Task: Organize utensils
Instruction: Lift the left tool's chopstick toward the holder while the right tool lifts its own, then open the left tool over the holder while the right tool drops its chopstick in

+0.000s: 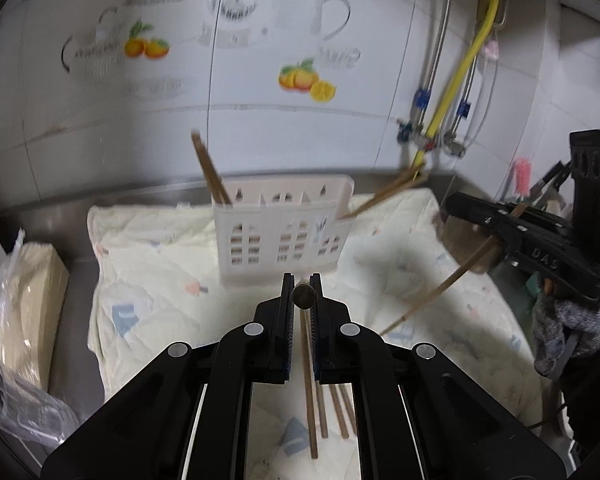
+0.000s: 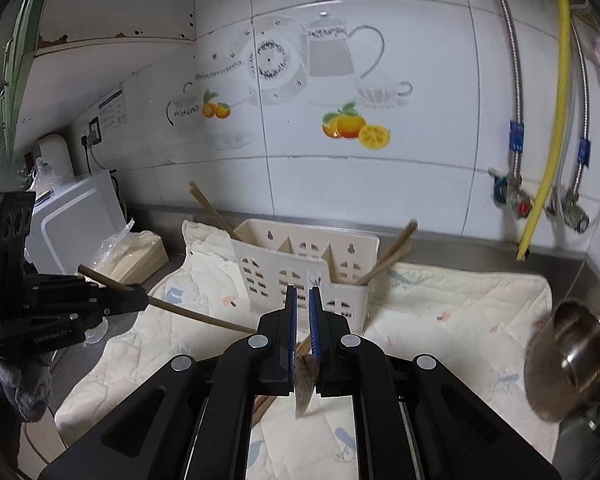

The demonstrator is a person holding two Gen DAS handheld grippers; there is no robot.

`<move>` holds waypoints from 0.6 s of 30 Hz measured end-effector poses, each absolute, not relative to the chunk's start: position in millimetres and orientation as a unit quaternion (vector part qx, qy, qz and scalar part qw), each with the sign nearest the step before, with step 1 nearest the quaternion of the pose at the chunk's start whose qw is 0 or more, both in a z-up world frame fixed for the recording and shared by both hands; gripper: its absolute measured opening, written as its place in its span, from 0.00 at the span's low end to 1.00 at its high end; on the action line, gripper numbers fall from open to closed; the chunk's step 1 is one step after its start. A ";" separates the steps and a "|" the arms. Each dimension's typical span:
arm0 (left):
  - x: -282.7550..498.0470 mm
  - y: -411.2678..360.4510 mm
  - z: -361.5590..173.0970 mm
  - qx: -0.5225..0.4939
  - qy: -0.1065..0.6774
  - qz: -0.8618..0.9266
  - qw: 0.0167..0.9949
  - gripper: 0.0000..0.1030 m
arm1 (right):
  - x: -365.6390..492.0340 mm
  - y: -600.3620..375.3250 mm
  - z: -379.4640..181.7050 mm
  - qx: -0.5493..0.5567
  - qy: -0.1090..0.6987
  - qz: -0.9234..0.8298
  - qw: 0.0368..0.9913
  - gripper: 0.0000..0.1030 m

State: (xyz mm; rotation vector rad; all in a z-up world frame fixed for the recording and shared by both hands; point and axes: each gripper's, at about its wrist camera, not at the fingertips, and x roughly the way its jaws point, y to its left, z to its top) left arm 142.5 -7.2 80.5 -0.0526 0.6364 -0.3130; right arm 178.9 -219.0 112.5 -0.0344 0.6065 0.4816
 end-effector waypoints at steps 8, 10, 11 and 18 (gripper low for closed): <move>145.7 0.5 143.8 -0.017 0.249 -0.141 0.958 0.06 | 198.7 -218.5 162.0 -0.023 0.254 0.234 0.938 0.06; 152.1 -0.3 154.7 -0.009 0.240 -0.132 0.962 0.06 | 204.5 -217.7 172.4 -0.024 0.244 0.233 0.941 0.06; 155.9 -0.4 157.5 -0.005 0.239 -0.129 0.962 0.06 | 207.9 -216.9 177.9 -0.024 0.238 0.232 0.943 0.06; 203.9 -0.9 141.3 0.027 0.284 -0.100 0.953 0.06 | 236.7 -211.6 211.7 -0.027 0.196 0.209 0.958 0.06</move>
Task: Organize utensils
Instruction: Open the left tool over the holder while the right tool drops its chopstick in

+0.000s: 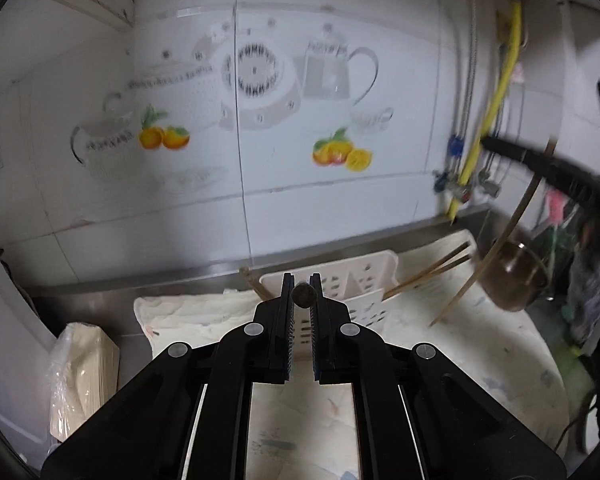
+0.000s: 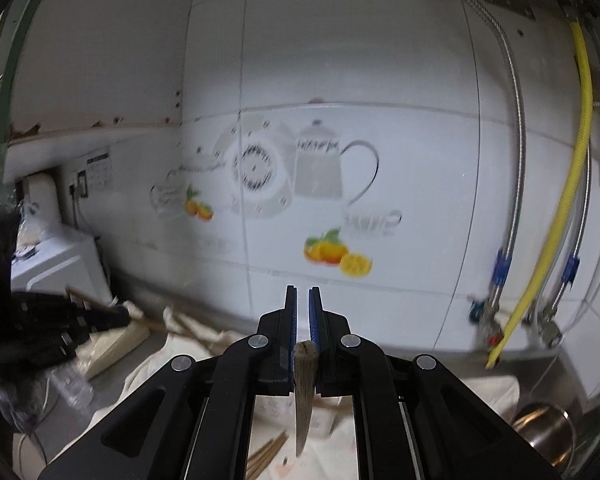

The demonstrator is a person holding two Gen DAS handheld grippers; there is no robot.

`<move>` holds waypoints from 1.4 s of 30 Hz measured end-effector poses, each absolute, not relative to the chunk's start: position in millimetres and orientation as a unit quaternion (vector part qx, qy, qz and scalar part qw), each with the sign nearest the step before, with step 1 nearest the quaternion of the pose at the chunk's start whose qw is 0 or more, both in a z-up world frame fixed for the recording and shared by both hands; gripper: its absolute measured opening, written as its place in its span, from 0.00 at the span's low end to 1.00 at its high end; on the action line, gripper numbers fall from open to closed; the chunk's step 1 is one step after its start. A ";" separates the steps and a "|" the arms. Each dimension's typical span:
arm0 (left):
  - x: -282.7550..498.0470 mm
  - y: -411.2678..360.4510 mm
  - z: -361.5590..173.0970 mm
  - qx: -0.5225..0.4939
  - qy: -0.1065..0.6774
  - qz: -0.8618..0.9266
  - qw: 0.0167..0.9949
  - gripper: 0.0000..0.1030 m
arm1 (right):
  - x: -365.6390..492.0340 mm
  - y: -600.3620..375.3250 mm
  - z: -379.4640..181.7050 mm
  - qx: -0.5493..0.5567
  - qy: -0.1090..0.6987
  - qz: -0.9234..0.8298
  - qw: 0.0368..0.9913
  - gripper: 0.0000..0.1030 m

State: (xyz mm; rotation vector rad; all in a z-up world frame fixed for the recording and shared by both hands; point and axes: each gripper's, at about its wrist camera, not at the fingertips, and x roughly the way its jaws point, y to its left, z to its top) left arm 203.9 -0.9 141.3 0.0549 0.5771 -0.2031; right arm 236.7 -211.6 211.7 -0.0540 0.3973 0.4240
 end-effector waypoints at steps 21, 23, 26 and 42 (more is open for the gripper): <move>258.7 8.1 95.5 0.019 0.353 -0.104 0.930 0.06 | 322.1 -194.7 190.3 -0.008 0.147 0.161 0.976 0.06; 261.2 8.7 93.8 0.017 0.354 -0.105 0.929 0.07 | 329.5 -193.1 184.0 -0.005 0.147 0.158 0.976 0.06; 263.2 9.4 91.5 0.015 0.355 -0.103 0.929 0.07 | 341.6 -192.7 172.7 0.006 0.165 0.161 0.973 0.06; 226.3 8.4 112.9 0.002 0.308 -0.103 0.946 0.41 | 316.8 -204.0 175.5 -0.001 0.189 0.168 0.967 0.39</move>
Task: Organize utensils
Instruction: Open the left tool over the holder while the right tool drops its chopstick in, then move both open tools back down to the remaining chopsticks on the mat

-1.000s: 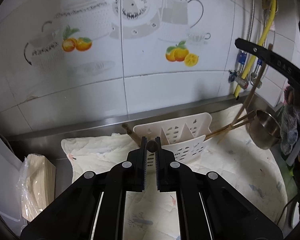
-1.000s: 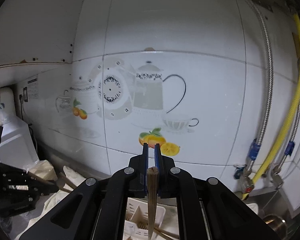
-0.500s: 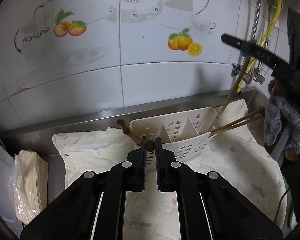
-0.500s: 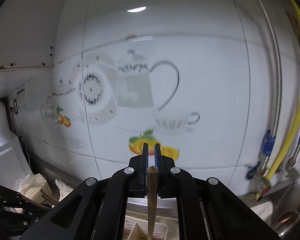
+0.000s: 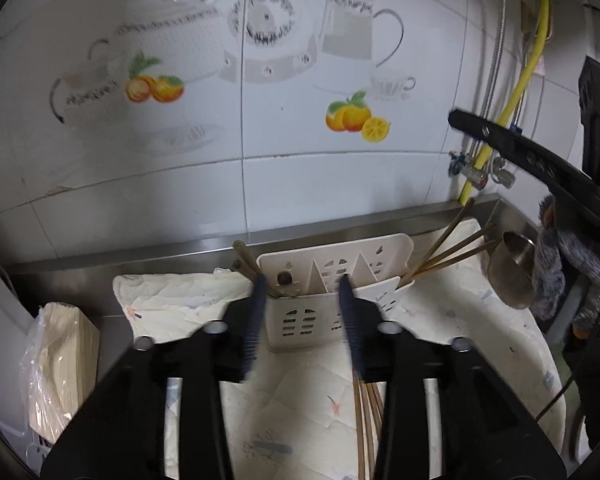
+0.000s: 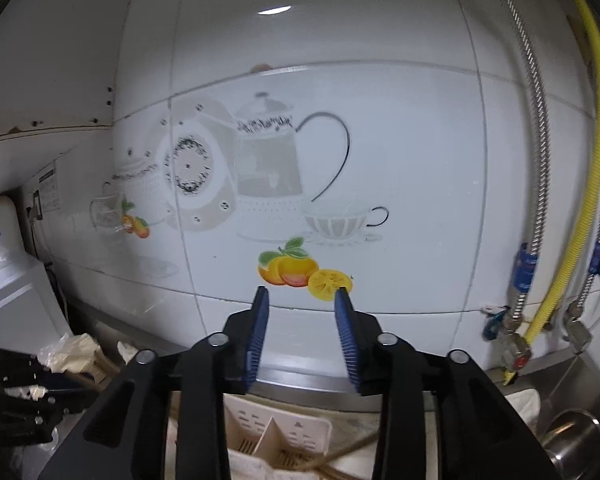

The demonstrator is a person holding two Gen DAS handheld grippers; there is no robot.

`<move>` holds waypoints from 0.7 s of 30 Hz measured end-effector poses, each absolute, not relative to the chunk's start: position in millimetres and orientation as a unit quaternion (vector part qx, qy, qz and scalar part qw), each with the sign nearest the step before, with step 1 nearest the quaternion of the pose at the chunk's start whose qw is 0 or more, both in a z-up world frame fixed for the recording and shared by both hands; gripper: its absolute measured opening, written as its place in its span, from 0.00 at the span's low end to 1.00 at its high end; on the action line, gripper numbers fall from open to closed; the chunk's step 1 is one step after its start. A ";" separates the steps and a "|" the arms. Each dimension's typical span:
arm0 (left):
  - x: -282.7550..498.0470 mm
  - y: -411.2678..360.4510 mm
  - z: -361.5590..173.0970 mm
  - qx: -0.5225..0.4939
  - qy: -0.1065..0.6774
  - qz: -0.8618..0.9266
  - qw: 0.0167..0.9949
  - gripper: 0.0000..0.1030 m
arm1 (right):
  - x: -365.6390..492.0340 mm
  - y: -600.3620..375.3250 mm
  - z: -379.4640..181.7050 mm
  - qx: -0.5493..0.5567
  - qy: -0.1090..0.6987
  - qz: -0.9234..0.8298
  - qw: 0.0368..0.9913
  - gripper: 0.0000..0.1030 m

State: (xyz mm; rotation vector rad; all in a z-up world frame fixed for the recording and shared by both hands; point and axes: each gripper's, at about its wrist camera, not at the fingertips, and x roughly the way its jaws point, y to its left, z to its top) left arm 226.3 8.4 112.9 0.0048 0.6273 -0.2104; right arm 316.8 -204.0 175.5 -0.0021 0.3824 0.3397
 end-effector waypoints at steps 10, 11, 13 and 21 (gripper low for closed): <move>164.5 28.4 97.0 -0.029 0.295 -0.093 0.951 0.58 | 229.8 -202.3 166.0 -0.046 0.219 0.187 0.957 0.70; 156.7 31.5 92.2 -0.033 0.295 -0.090 0.951 0.58 | 221.1 -202.5 161.4 -0.046 0.224 0.189 0.955 0.70; 148.6 34.4 86.0 -0.036 0.295 -0.086 0.951 0.60 | 206.0 -202.8 151.0 -0.048 0.235 0.189 0.952 0.74; 120.5 44.3 52.4 -0.061 0.307 -0.073 0.947 0.64 | 152.2 -201.6 96.4 -0.052 0.284 0.187 0.939 0.79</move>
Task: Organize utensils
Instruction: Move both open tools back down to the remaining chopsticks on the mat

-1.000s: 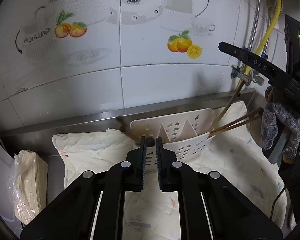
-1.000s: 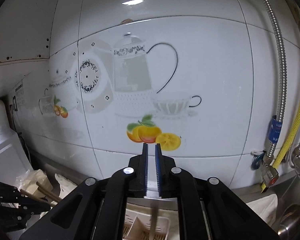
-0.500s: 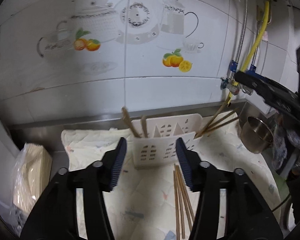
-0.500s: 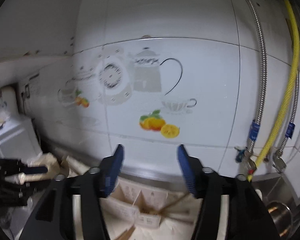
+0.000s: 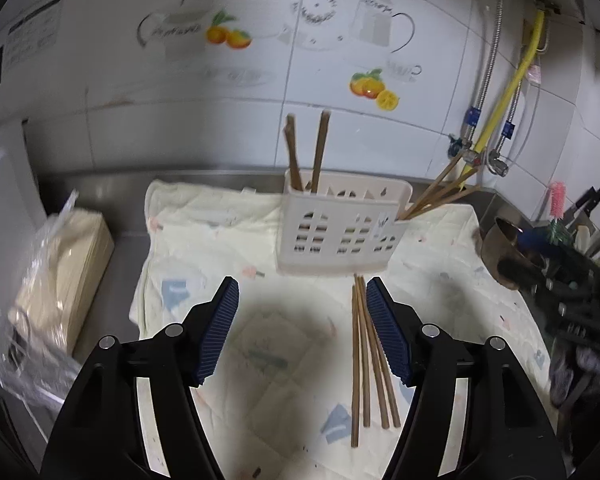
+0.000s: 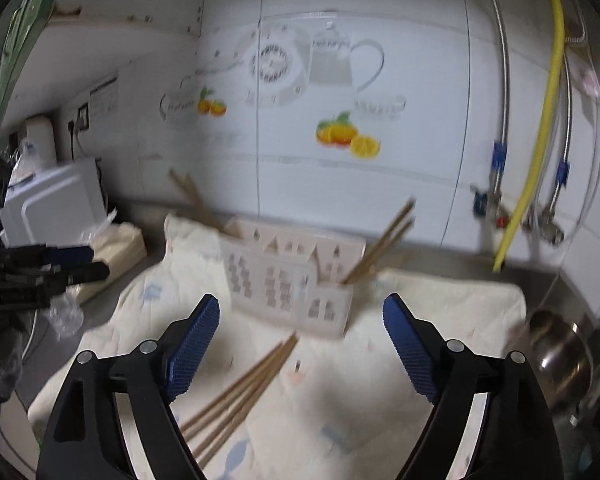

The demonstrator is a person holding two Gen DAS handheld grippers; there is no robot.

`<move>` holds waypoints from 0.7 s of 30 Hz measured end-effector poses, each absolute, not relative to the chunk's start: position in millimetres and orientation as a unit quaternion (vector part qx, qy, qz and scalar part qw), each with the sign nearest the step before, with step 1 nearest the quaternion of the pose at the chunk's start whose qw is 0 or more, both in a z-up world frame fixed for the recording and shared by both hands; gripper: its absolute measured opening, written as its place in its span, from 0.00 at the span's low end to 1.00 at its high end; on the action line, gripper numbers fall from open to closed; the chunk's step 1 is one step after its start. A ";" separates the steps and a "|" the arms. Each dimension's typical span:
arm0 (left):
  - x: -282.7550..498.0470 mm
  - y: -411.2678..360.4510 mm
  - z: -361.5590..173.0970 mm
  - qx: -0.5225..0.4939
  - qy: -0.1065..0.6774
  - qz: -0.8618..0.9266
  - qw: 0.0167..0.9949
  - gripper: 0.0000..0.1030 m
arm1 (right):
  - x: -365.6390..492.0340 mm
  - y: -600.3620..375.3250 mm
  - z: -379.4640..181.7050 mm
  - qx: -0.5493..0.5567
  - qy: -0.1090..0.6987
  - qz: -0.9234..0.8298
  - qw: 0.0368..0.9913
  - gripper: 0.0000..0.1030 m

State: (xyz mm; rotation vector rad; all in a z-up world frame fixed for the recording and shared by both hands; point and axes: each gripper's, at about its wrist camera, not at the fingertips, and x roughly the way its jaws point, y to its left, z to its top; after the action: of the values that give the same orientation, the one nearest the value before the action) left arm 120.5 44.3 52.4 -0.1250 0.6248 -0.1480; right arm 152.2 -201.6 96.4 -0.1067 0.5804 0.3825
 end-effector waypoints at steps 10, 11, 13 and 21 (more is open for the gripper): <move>102.9 51.6 29.1 -0.078 0.313 -0.055 0.945 0.64 | 118.2 -189.8 24.9 -0.021 0.370 0.202 0.906 0.71; 101.9 51.5 27.4 -0.081 0.314 -0.055 0.944 0.64 | 116.4 -188.5 19.7 -0.016 0.378 0.201 0.904 0.69; 100.0 51.2 23.4 -0.081 0.316 -0.055 0.944 0.64 | 112.2 -185.2 4.9 -0.005 0.397 0.203 0.895 0.61; 99.4 56.0 8.1 -0.094 0.329 -0.048 0.939 0.64 | 101.6 -171.9 -32.9 0.031 0.446 0.195 0.873 0.36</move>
State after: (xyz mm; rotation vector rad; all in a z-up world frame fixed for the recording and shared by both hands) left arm 99.4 56.0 8.1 -0.1920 0.6711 -0.0974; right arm 101.6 -171.9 -32.9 0.0637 0.9319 0.4084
